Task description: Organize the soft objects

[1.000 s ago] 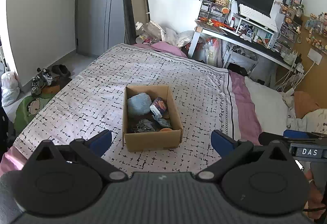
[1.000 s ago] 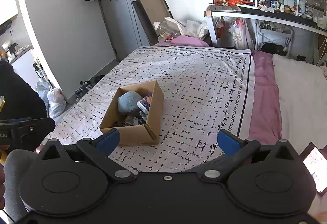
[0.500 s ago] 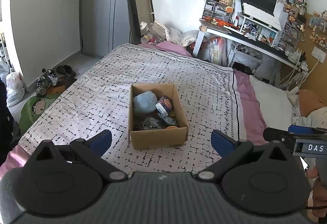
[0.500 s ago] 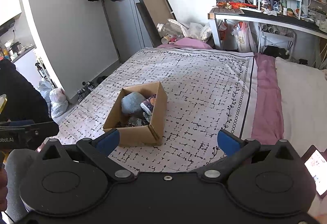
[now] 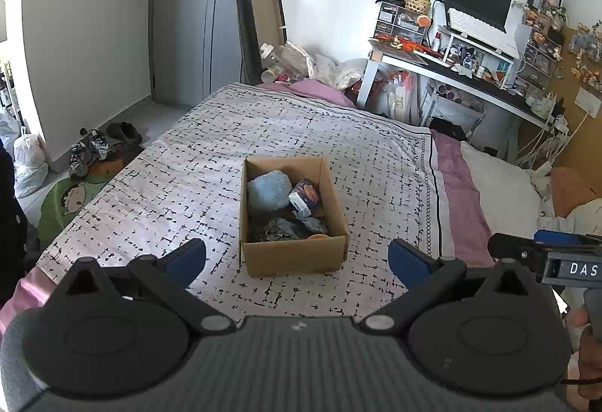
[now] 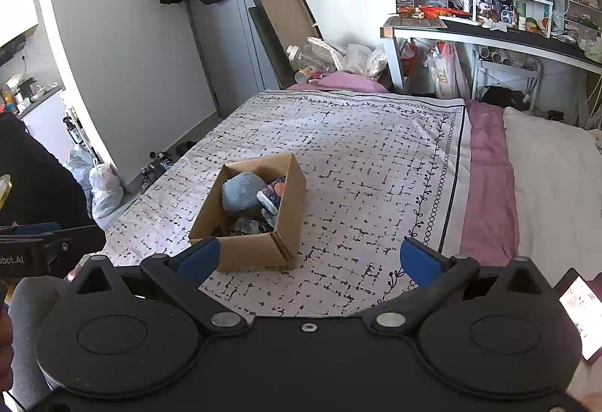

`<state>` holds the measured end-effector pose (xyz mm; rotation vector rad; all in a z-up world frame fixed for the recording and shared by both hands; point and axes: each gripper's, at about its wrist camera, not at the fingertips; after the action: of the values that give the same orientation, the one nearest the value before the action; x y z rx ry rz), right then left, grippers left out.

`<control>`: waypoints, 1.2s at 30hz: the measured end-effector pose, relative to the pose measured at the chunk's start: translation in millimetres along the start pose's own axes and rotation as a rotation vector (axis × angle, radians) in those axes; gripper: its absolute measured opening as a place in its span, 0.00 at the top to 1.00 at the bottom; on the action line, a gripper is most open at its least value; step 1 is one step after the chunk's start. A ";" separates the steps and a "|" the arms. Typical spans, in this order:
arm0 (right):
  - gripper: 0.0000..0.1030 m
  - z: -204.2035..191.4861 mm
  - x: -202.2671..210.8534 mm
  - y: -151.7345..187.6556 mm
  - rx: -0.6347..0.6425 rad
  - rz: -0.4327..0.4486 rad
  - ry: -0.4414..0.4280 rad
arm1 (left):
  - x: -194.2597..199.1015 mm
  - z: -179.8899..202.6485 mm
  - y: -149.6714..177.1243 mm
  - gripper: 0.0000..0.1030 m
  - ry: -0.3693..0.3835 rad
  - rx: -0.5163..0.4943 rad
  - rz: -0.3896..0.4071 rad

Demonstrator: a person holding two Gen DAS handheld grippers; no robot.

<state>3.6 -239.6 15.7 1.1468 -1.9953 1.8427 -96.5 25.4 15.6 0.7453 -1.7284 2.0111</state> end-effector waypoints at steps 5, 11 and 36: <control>0.00 -0.5 -1.2 -0.3 -0.001 -0.003 0.004 | -0.6 0.6 0.3 0.01 0.003 0.000 -0.003; 0.00 -1.4 -0.7 -0.6 0.002 0.003 0.008 | -0.5 1.0 0.1 0.01 0.002 0.000 -0.003; 0.00 -1.9 -0.1 1.5 0.001 0.006 0.019 | -0.3 -2.2 2.9 0.01 -0.013 0.009 -0.002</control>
<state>2.0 -237.9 14.9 1.1203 -1.9895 1.8511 -98.4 27.0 13.0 0.7649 -1.7265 2.0182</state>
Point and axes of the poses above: each gripper's, at about its wrist camera, not at the fingertips, and x roughly against the way its jaws point, z to its right, y to its underside, and after that the axes turned 3 degrees about -x, right-handed
